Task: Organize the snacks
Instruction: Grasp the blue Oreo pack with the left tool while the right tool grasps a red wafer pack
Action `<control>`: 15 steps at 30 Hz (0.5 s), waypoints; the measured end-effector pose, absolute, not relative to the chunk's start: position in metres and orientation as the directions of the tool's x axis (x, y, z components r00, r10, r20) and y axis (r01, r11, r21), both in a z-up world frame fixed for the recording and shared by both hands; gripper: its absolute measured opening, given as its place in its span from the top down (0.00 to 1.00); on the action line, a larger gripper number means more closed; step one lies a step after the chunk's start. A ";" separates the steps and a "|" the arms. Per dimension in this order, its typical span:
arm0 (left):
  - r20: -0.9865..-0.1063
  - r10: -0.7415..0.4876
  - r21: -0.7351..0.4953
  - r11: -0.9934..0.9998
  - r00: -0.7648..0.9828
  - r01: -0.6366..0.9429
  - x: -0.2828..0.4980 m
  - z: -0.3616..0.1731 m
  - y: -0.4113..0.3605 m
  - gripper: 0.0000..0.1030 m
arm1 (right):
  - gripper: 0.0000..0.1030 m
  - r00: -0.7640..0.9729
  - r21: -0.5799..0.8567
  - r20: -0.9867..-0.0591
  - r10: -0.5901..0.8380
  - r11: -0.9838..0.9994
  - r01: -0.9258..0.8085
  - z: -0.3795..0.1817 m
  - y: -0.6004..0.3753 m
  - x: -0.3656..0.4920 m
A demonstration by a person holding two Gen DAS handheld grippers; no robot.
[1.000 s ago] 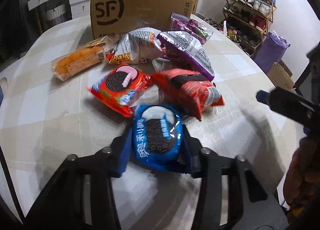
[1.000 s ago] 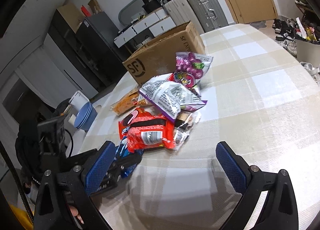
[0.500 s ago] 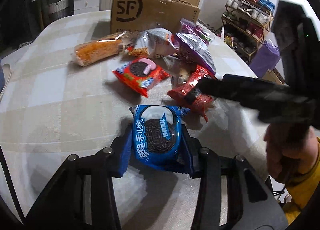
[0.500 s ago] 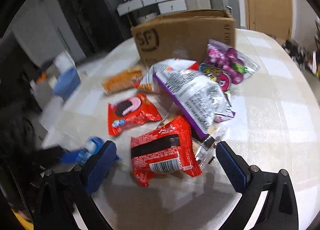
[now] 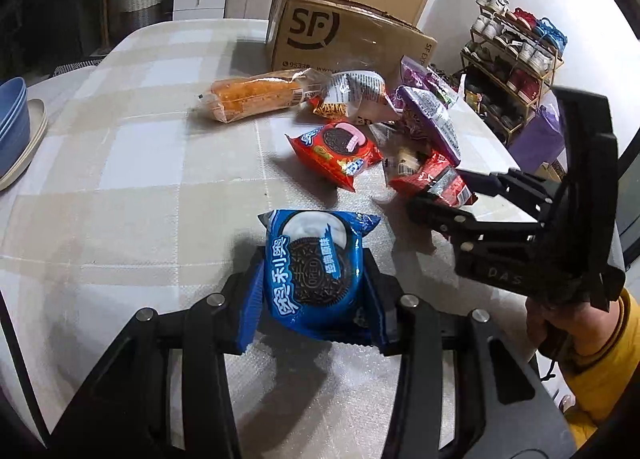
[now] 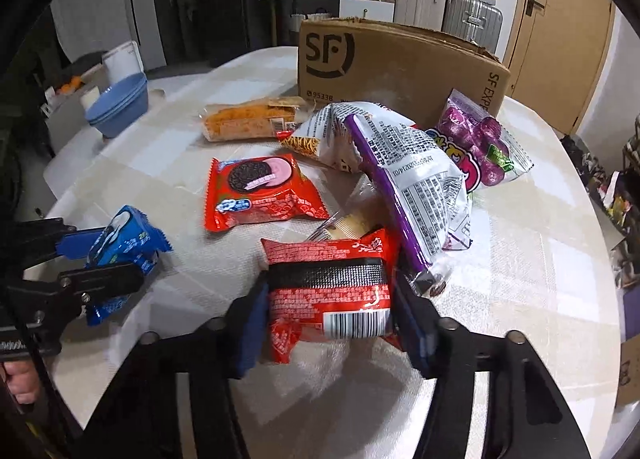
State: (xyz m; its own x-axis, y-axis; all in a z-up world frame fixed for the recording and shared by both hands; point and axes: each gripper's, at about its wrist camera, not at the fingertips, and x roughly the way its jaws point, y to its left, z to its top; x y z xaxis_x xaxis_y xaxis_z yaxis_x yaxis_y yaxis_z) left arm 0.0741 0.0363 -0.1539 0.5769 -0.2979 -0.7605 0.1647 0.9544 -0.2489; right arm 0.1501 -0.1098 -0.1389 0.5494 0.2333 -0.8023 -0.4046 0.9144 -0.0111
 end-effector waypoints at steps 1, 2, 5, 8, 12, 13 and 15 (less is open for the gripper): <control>-0.758 -0.299 -0.250 0.954 0.580 0.165 0.072 -0.153 0.036 0.61 | 0.49 0.548 0.005 -0.799 0.246 0.915 -0.404 -0.138 -0.113 0.148; -0.756 -0.298 -0.249 0.954 0.582 0.166 0.071 -0.151 0.035 0.61 | 0.49 0.547 0.032 -0.793 0.267 0.916 -0.399 -0.136 -0.117 0.146; -0.748 -0.296 -0.244 0.955 0.594 0.168 0.066 -0.144 0.034 0.61 | 0.50 0.550 0.120 -0.767 0.330 0.916 -0.383 -0.129 -0.128 0.141; -0.740 -0.299 -0.246 0.954 0.603 0.172 0.060 -0.139 0.034 0.61 | 0.50 0.547 0.217 -0.734 0.402 0.902 -0.373 -0.120 -0.142 0.135; -0.731 -0.305 -0.245 0.952 0.610 0.183 0.053 -0.131 0.030 0.61 | 0.50 0.553 0.339 -0.678 0.484 0.874 -0.349 -0.103 -0.165 0.124; -0.729 -0.308 -0.248 0.951 0.611 0.183 0.052 -0.129 0.030 0.61 | 0.50 0.557 0.362 -0.664 0.498 0.867 -0.344 -0.099 -0.169 0.122; -0.725 -0.316 -0.257 0.949 0.612 0.185 0.049 -0.124 0.026 0.61 | 0.50 0.569 0.397 -0.638 0.520 0.854 -0.335 -0.090 -0.177 0.117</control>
